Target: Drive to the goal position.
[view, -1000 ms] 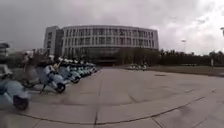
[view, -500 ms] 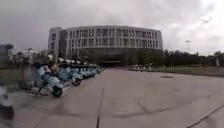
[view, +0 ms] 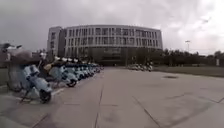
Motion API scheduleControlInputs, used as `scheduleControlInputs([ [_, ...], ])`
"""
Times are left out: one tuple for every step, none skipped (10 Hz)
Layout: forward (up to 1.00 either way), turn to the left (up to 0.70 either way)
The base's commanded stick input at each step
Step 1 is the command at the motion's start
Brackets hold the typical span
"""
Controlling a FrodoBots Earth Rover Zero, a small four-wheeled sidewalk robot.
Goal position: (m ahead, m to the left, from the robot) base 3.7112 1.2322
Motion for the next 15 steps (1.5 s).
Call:
scheduleControlInputs([
  [0.7, 0.0],
  [0.7, 0.0],
  [0.7, 0.0],
  [0.7, 0.0],
  [0.7, 0.0],
  [0.7, 0.0],
  [0.7, 0.0],
  [0.7, 0.0],
  [0.7, 0.0],
  [0.7, 0.0],
  [0.7, 0.0],
  [0.7, 0.0],
  [0.7, 0.0],
  [0.7, 0.0],
  [0.7, 0.0],
])
